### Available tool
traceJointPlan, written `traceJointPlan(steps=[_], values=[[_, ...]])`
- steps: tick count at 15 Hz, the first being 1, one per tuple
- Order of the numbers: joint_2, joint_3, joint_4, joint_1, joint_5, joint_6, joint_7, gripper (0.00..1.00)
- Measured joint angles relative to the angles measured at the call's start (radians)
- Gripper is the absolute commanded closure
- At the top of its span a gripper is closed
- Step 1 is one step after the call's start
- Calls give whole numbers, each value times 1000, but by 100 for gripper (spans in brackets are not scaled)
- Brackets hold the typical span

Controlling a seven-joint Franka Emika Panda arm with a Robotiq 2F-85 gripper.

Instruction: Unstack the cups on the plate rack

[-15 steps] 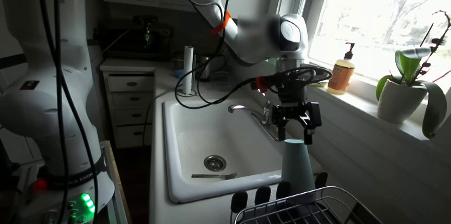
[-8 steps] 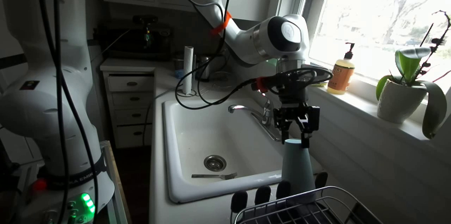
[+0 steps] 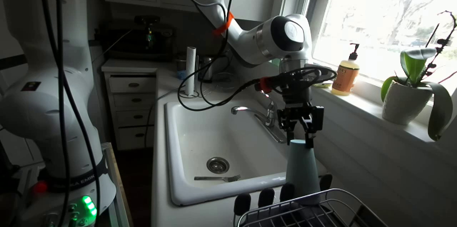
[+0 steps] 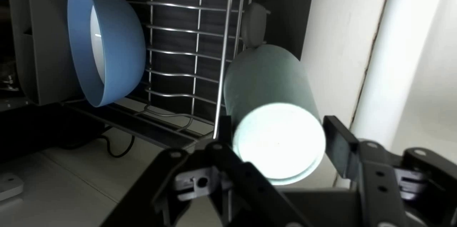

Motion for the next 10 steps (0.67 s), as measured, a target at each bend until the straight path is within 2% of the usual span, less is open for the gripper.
traceJointPlan(steps=[10], values=[[-15, 0, 17, 18, -10, 1, 112, 61]])
